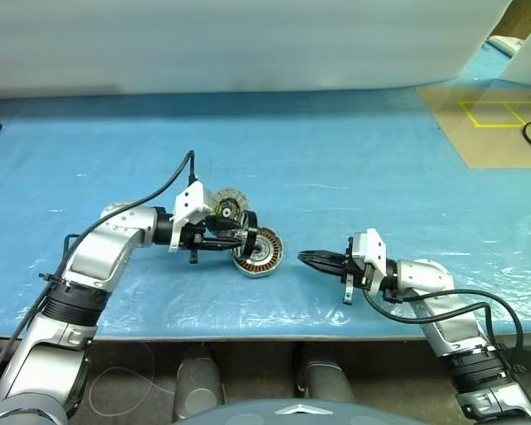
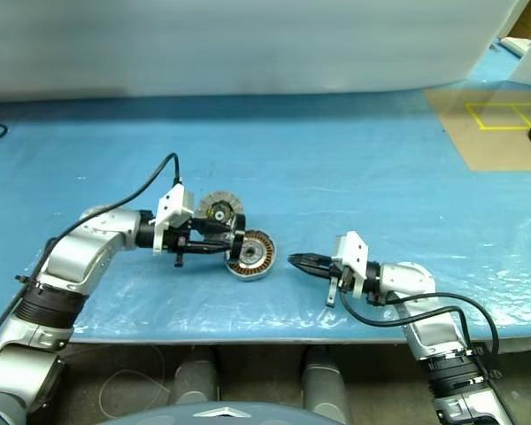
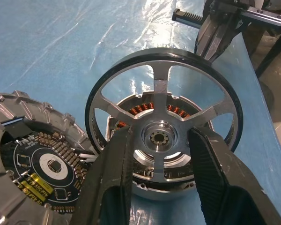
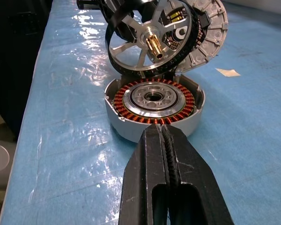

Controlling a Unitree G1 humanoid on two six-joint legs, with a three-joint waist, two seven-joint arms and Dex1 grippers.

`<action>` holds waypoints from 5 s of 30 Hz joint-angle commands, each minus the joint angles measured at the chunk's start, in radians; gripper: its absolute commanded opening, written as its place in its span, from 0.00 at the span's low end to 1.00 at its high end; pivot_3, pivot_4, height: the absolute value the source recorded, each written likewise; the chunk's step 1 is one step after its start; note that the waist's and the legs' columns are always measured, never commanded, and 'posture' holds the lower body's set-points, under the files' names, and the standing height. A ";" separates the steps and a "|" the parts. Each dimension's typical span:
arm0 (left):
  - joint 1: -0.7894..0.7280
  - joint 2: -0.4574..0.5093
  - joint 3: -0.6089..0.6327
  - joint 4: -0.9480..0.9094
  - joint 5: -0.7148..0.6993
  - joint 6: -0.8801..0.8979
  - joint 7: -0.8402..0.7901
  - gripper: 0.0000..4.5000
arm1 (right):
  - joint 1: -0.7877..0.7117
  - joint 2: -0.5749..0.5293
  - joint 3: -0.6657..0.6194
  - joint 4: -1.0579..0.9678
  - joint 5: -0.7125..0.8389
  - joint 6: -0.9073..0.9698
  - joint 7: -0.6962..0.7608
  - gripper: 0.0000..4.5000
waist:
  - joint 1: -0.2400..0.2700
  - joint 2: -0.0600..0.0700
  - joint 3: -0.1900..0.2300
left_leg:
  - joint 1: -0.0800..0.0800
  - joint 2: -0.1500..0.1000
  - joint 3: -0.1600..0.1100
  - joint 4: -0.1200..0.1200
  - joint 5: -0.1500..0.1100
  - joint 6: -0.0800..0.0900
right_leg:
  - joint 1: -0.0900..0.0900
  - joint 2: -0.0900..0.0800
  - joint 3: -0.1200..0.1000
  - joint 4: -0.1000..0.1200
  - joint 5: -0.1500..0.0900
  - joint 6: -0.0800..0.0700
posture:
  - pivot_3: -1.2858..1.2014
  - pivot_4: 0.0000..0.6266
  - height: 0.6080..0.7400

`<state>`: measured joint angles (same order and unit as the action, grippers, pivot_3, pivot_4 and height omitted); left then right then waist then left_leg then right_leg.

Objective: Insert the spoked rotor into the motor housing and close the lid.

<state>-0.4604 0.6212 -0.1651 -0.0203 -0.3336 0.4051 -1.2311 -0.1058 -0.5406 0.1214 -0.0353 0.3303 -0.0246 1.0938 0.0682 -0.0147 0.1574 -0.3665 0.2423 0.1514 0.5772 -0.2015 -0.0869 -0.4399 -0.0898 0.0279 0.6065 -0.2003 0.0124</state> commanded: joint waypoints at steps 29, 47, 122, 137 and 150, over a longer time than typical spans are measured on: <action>-0.062 0.010 -0.016 0.031 0.060 -0.073 0.022 0.89 | -0.018 0.000 -0.017 -0.004 -0.014 -0.020 -0.025 0.00 | 0.000 0.000 0.000 | 0.000 0.000 0.000 0.000 0.000 -0.001 | 0.000 0.000 0.000 0.000 0.000 0.000 | 0.52 0.24 1.00; -0.081 -0.019 -0.006 0.037 0.037 -0.073 0.022 0.89 | -0.029 0.000 -0.017 0.007 -0.019 -0.013 -0.035 0.00 | 0.001 0.000 0.000 | 0.000 0.000 0.000 0.000 0.000 -0.001 | 0.000 0.000 0.000 0.000 0.000 0.000 | 0.52 0.24 1.00; -0.084 -0.022 0.220 0.135 -0.066 -0.066 0.108 0.00 | -0.077 0.151 -0.149 -0.056 0.344 0.683 -0.216 0.78 | 0.001 0.000 0.000 | 0.000 0.000 0.000 -0.002 0.001 -0.001 | -0.001 0.000 0.000 -0.001 0.000 0.000 | 0.52 0.24 1.00; -0.029 0.023 0.245 0.070 -0.122 -0.032 0.088 0.00 | -0.129 0.196 -0.194 -0.016 0.453 0.865 -0.273 0.78 | 0.002 0.001 0.000 | 0.000 0.000 0.000 -0.003 0.001 -0.002 | -0.001 0.000 -0.001 -0.001 0.000 0.000 | 0.52 0.24 1.00; 0.102 0.038 0.283 -0.045 -0.141 -0.132 0.066 0.00 | -0.148 0.207 -0.192 0.001 0.458 0.910 -0.276 0.78 | 0.001 0.001 0.000 | 0.000 0.000 0.000 -0.004 0.001 -0.002 | -0.001 0.000 -0.001 -0.001 0.000 0.000 | 0.52 0.24 1.00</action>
<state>-0.3718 0.6558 0.0886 -0.0166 -0.4619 0.3106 -1.1684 -0.2393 -0.3389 -0.0605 -0.0264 0.7726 0.8866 0.8131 0.0691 -0.0139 0.1578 -0.3667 0.2420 0.1516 0.5735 -0.2009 -0.0884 -0.4411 -0.0900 0.0272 0.6052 -0.2004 0.0125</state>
